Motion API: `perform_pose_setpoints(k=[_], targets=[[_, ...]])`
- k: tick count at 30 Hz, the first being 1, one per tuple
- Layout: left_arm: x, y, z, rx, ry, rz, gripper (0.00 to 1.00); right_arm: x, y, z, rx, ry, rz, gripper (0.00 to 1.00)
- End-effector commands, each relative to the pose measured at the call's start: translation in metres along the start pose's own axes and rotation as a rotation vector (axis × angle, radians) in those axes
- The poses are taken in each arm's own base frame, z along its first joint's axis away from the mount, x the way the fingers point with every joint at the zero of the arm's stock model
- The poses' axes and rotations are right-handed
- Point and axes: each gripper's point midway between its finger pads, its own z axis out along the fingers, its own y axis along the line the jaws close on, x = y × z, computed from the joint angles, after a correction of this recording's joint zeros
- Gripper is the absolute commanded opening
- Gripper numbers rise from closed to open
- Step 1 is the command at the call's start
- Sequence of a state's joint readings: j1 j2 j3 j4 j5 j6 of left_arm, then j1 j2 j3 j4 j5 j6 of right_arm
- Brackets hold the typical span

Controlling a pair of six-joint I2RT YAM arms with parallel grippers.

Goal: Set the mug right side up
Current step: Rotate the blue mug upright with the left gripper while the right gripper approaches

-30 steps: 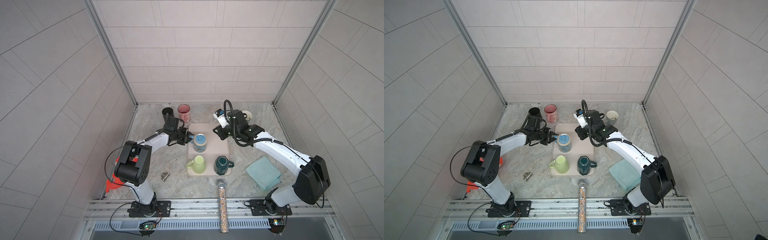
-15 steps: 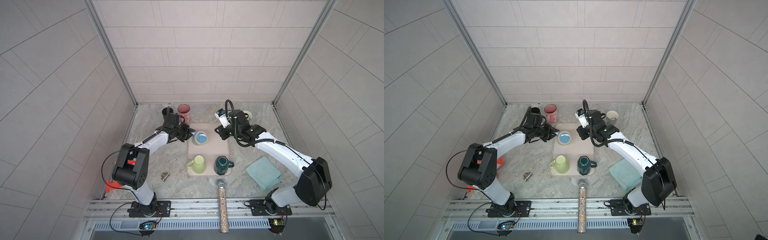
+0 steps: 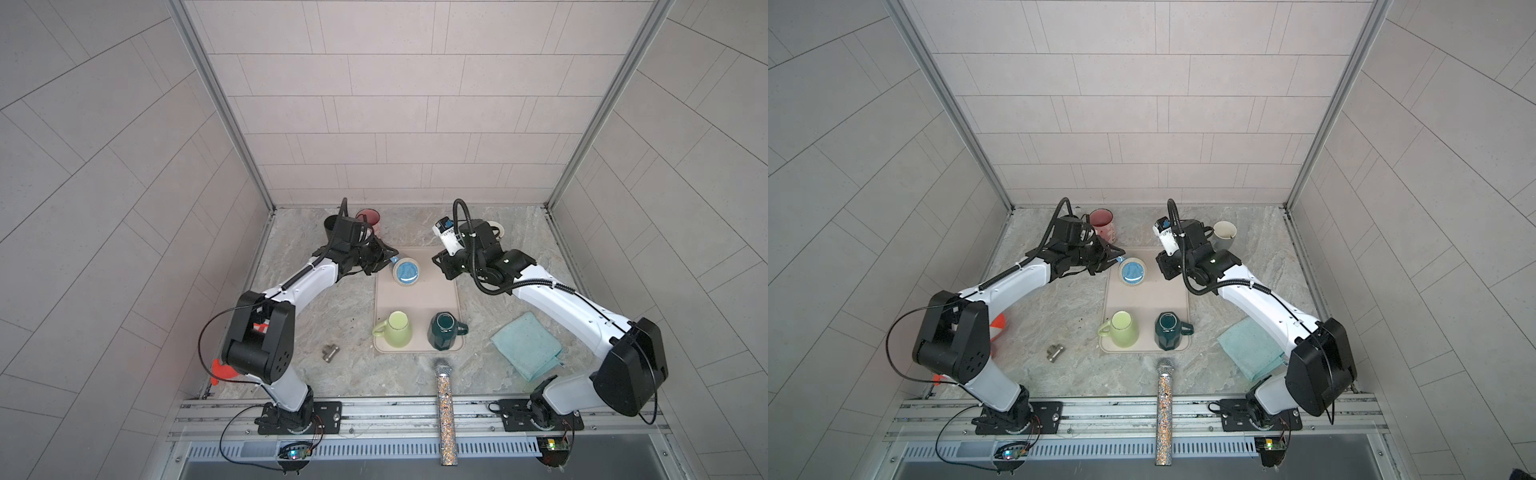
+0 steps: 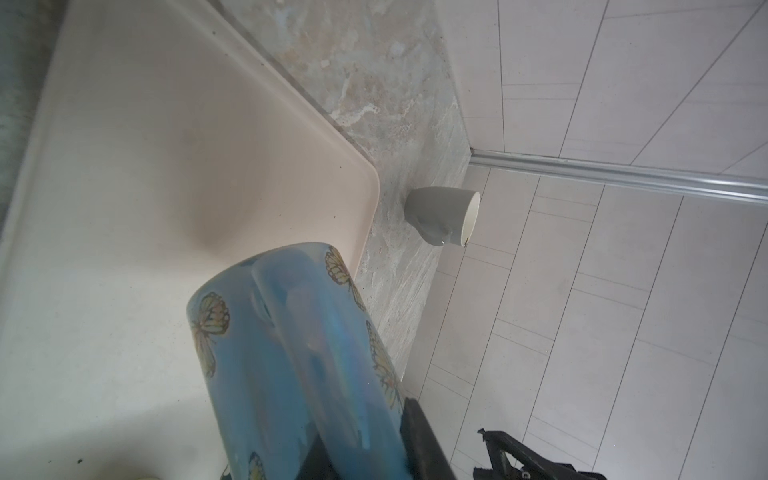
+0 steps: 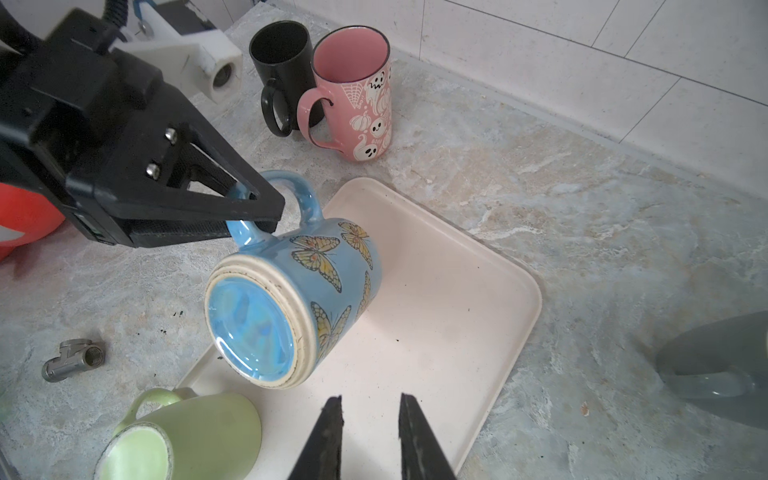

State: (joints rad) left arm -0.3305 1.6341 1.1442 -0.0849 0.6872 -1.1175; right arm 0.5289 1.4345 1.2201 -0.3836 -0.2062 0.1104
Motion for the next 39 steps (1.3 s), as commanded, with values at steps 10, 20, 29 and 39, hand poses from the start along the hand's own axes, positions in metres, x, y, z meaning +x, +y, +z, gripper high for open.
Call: perform_pose_setpoints(k=[10, 20, 29, 39], targets=[[0.008, -0.113, -0.052, 0.195, -0.208, 0.779, 0.00, -0.054, -0.010, -0.050, 0.076, -0.093, 0.064, 0.26], [0.024, -0.138, -0.064, 0.245, -0.437, 1.181, 0.00, -0.083, -0.008, -0.060, 0.030, -0.116, 0.162, 0.26], [0.025, -0.152, -0.081, 0.155, -0.791, 1.432, 0.00, -0.094, 0.000, -0.060, -0.027, -0.035, 0.259, 0.32], [0.037, -0.165, -0.067, 0.089, -1.066, 1.579, 0.00, -0.101, 0.002, -0.051, -0.038, -0.030, 0.308, 0.48]])
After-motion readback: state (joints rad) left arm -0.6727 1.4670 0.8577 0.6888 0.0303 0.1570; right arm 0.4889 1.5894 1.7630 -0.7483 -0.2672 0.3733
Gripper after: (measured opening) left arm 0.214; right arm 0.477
